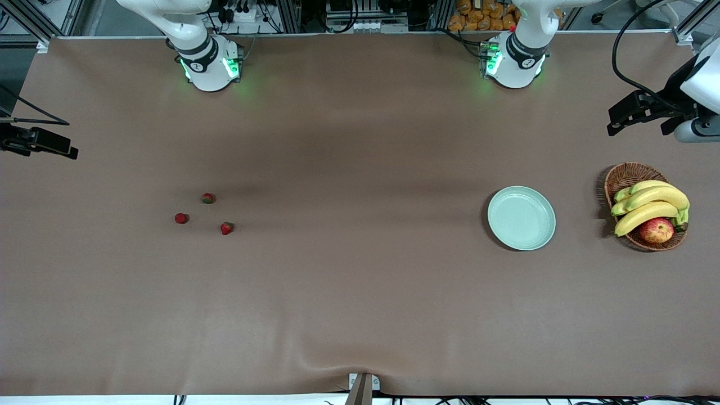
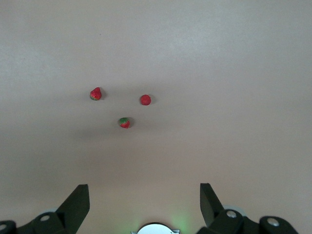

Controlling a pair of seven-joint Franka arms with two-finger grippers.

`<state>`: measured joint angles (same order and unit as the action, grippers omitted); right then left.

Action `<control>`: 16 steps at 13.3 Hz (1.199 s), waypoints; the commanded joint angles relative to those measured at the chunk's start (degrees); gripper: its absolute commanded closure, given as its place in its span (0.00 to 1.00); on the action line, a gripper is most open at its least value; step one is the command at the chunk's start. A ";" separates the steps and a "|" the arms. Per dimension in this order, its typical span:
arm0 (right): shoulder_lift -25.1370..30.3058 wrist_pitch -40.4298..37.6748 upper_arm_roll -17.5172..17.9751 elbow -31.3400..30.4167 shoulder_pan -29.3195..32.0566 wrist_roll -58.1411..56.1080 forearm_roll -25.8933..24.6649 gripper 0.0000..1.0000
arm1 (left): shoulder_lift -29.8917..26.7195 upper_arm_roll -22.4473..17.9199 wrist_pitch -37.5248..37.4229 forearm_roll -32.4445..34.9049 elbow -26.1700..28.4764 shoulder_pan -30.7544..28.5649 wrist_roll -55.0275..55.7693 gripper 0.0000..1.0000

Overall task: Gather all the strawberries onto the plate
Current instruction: 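Reach the right gripper toward the three red strawberries, then grasp one strawberry with the right gripper and lift it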

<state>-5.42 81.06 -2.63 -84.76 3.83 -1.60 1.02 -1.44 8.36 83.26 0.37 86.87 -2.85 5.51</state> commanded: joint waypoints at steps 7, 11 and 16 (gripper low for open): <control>-12.67 20.95 -0.36 -3.56 -9.72 6.87 0.30 0.00 | 0.12 -0.10 -0.12 -0.37 -0.12 -0.05 0.64 0.00; -18.47 31.42 -0.35 -8.92 -11.47 10.03 0.65 0.00 | 0.21 -0.10 0.76 -0.63 -0.12 -0.05 0.64 0.00; -24.11 40.74 -0.35 -15.07 -13.23 10.12 8.80 0.00 | 0.21 -0.10 0.67 -0.64 -0.12 -0.14 0.64 0.00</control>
<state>-28.80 119.04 -2.51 -97.82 -8.54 7.70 6.42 -1.16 8.35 83.65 0.37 86.99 -2.95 5.56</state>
